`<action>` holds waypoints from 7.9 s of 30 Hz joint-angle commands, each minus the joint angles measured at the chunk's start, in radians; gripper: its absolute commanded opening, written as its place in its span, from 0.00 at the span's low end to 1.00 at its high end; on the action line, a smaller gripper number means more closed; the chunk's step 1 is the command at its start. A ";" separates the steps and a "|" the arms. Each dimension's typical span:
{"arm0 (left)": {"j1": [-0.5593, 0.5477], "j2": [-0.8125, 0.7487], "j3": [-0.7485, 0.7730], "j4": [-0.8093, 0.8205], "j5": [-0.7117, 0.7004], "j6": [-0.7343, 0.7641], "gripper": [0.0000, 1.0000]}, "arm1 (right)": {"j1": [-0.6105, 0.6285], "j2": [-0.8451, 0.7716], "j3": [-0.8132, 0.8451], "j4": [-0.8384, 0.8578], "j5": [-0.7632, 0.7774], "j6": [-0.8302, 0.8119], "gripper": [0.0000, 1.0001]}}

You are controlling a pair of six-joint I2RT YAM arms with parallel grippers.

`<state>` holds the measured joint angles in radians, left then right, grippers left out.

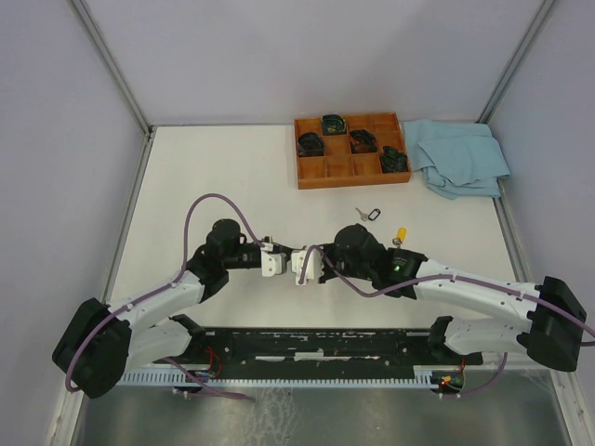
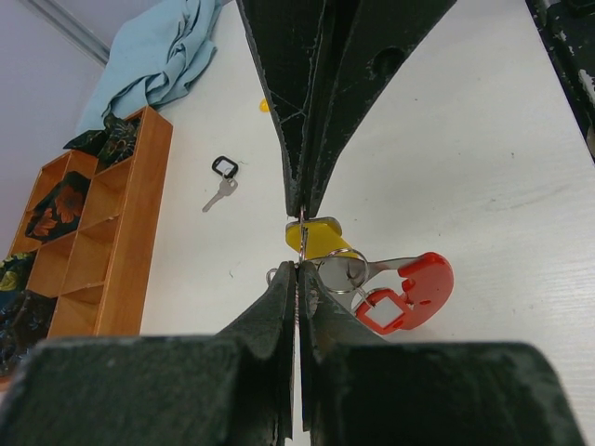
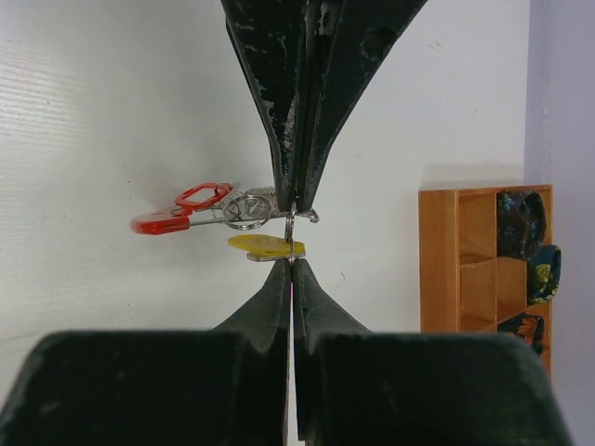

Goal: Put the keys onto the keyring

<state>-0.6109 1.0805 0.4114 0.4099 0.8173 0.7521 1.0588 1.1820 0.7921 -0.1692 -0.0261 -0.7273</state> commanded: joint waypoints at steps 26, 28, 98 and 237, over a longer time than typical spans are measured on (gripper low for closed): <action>-0.003 -0.005 0.007 0.099 -0.007 -0.033 0.03 | 0.010 -0.053 0.013 -0.008 0.028 0.028 0.01; -0.003 -0.005 0.006 0.099 -0.009 -0.033 0.03 | 0.009 -0.053 0.015 -0.010 0.025 0.027 0.01; -0.014 0.009 0.019 0.101 0.001 -0.066 0.03 | 0.012 0.005 0.076 0.107 -0.023 0.065 0.01; -0.013 0.166 -0.019 0.576 0.039 -0.614 0.03 | -0.029 -0.129 -0.116 0.183 0.039 0.119 0.22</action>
<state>-0.6250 1.2503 0.3855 0.9016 0.8413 0.1646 1.0370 1.0622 0.6769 -0.0441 0.0338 -0.6315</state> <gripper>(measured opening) 0.045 0.205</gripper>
